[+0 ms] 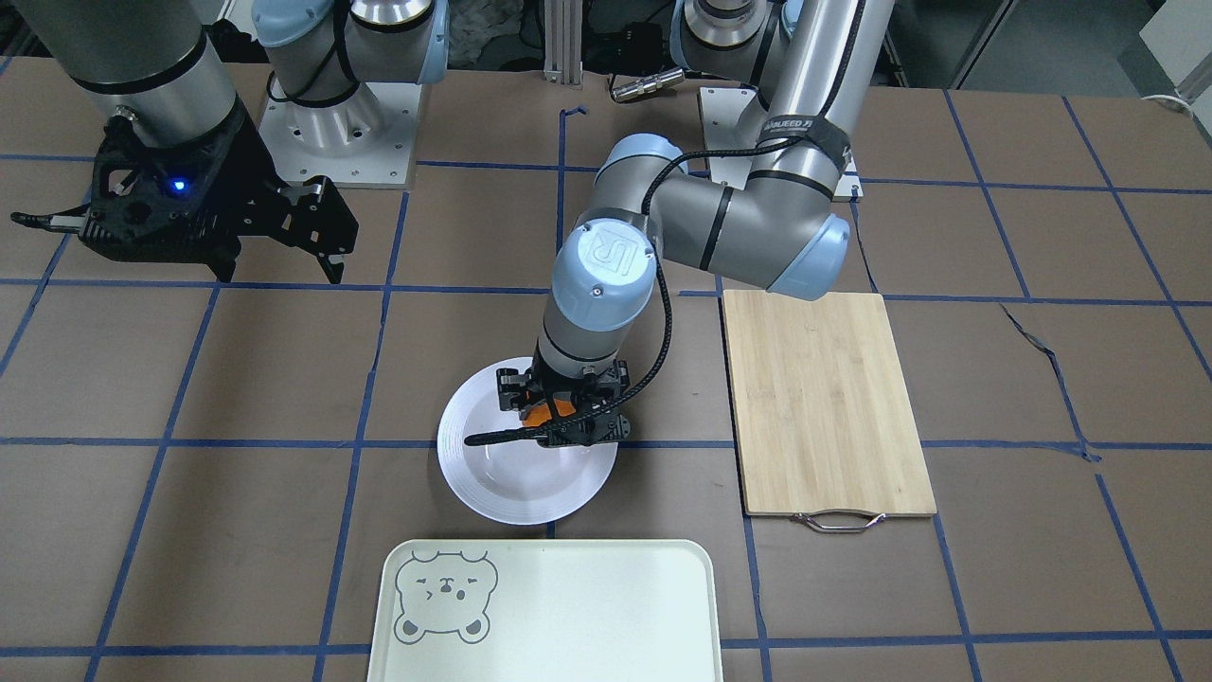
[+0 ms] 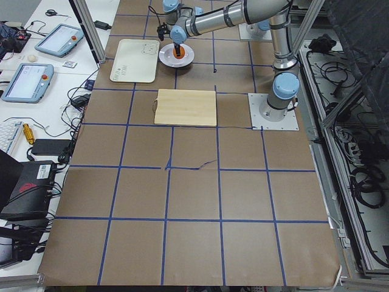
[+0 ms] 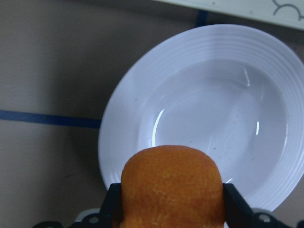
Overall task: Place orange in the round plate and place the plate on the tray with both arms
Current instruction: 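Lift the orange with the left gripper and carry it over the white plate, then release the orange onto the plate and raise the left gripper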
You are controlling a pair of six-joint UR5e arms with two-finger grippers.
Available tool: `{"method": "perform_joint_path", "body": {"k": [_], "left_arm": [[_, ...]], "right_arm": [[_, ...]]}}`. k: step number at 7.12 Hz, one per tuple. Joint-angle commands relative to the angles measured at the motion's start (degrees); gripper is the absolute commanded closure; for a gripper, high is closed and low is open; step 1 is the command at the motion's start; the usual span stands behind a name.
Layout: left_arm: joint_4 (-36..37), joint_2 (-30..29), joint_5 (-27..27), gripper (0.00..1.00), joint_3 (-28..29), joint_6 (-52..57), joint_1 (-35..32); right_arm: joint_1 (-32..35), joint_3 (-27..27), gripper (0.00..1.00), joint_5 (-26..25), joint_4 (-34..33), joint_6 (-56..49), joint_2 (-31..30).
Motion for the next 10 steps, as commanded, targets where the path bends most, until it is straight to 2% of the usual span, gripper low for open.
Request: {"method": "perform_joint_path", "body": {"k": [1,2,3,5,6,8,9,10], "left_arm": [[4.59,-4.1,0.32,0.27,0.1,-0.37,-1.01],[4.33,-4.28,0.5,0.0,0.18,-0.02,-1.1],[3.89,-1.93,0.67,0.0,0.62,0.25,-0.93],[-18.41,4.82,1.46,0.0,8.13,9.07,4.58],[-26.44,8.77,3.03,0.0,12.01,11.48,7.74],[-42.53,18.34,4.62,0.0,12.84,13.33,10.32],[-44.09,21.87,4.45,0.0,12.32,14.57,10.24],[-42.97,24.52,6.19,0.0,10.05,14.93,9.98]], "right_arm": [[-0.12,0.2,0.0,0.02,-0.16,0.1,-0.14],[-0.38,0.2,0.0,0.02,-0.16,0.1,-0.05],[-0.3,-0.49,0.0,0.11,-0.07,0.19,-0.14],[-0.04,-3.04,0.0,0.11,-0.07,0.71,-0.14],[0.23,-3.05,0.0,0.03,-0.07,0.28,0.38],[-0.03,-6.02,0.0,0.11,0.53,1.32,0.83],[-0.21,-5.78,0.0,0.03,0.72,1.07,1.26],[-0.21,-5.51,0.0,2.55,1.24,1.24,3.62]]}}
